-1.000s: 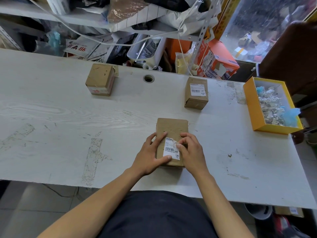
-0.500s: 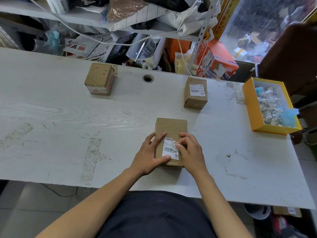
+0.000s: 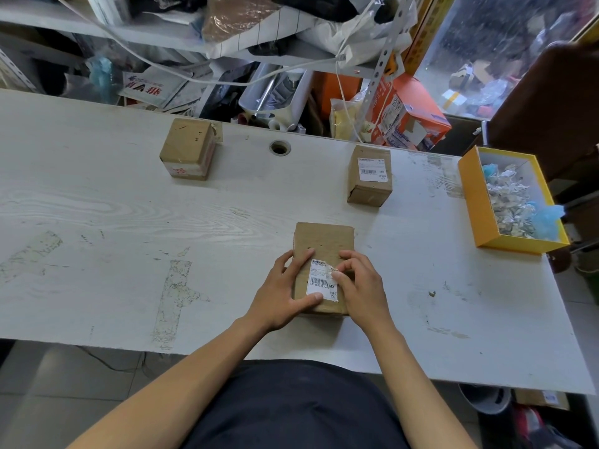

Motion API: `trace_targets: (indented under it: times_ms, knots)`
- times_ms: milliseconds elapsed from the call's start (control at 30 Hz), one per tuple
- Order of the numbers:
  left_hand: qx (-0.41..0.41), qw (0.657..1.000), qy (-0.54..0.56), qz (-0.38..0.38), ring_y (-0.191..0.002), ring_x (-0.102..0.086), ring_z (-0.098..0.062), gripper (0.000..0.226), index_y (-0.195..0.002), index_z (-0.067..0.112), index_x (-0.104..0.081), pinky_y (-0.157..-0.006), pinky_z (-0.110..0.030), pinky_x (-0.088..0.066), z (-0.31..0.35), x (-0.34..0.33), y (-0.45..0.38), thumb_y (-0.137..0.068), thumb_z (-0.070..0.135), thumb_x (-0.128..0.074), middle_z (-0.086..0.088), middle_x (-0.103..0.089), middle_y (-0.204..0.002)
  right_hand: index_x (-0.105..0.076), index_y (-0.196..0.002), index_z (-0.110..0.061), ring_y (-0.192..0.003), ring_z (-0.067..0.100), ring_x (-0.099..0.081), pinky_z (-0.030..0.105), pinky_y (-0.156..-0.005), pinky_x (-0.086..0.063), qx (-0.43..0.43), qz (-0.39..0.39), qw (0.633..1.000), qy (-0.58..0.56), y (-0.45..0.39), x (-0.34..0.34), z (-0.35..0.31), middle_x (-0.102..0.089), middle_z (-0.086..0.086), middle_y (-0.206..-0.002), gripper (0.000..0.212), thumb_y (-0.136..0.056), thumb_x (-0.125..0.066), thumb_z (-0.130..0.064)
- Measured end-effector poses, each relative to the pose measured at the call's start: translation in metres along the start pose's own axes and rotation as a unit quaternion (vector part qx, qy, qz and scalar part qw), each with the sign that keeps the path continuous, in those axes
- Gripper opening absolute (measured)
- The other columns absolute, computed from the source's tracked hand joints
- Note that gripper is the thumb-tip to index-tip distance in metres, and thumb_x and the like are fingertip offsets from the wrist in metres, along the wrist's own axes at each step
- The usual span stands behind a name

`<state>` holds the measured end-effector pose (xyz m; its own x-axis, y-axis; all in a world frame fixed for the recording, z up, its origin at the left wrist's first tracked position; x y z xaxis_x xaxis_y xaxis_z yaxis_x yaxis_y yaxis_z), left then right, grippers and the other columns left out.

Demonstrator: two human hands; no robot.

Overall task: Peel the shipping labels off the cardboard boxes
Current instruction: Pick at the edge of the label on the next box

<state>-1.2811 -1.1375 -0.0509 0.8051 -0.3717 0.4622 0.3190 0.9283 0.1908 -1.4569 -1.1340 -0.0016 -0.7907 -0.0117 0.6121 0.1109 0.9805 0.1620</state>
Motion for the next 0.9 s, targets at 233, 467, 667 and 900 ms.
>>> trace_targets:
  times_ms: [233,467,667,900]
  knots:
    - [0.001,1.000,0.001,-0.001,-0.129,-0.043,-0.008,0.083,-0.144,0.061,-0.023,-0.101,-0.037,-0.049,-0.0008,0.0002,0.0002,-0.072,0.066,-0.064,0.013,-0.022,-0.153,-0.058,-0.077,-0.019,-0.116,0.010,-0.052,0.040,-0.098,-0.046,-0.001,-0.003,1.000,-0.004,-0.0007,-0.0006,0.0031,-0.053,-0.014,-0.124,0.015,-0.091,-0.061,-0.013]
    - [-0.002,1.000,-0.004,-0.001,-0.128,-0.043,-0.007,0.083,-0.143,0.062,-0.021,-0.100,-0.036,-0.049,-0.0006,0.0001,0.0002,-0.072,0.067,-0.063,0.012,-0.022,-0.154,-0.057,-0.077,-0.019,-0.117,0.010,-0.052,0.036,-0.098,-0.046,0.000,-0.004,1.000,-0.005,-0.0001,-0.0011,0.0021,-0.053,-0.014,-0.124,0.016,-0.091,-0.061,-0.013]
    - [0.000,1.000,-0.006,0.000,-0.129,-0.043,-0.007,0.083,-0.143,0.063,-0.021,-0.100,-0.037,-0.049,-0.0003,0.0004,0.0001,-0.072,0.067,-0.063,0.013,-0.022,-0.154,-0.057,-0.076,-0.020,-0.116,0.009,-0.051,0.035,-0.099,-0.045,0.000,-0.005,1.000,-0.007,-0.0001,0.0004,0.0008,-0.052,-0.014,-0.122,0.017,-0.091,-0.061,-0.012]
    - [0.003,1.000,-0.002,0.000,-0.131,-0.043,-0.009,0.083,-0.143,0.063,-0.022,-0.102,-0.041,-0.049,-0.0004,-0.0001,0.0001,-0.071,0.068,-0.063,0.011,-0.022,-0.154,-0.057,-0.077,-0.018,-0.115,0.009,-0.052,0.031,-0.096,-0.044,0.001,-0.006,1.000,-0.005,0.0001,0.0007,0.0004,-0.053,-0.013,-0.124,0.016,-0.091,-0.060,-0.012]
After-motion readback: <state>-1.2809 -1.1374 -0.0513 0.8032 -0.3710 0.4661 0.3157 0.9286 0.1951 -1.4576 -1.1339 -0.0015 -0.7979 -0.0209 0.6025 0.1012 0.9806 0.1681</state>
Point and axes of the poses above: each hand's wrist, its own y-axis away from the middle knuckle, its own x-axis out of the back of the hand, z = x × y, the point moved 4 cm from there along -y, towards the middle knuckle
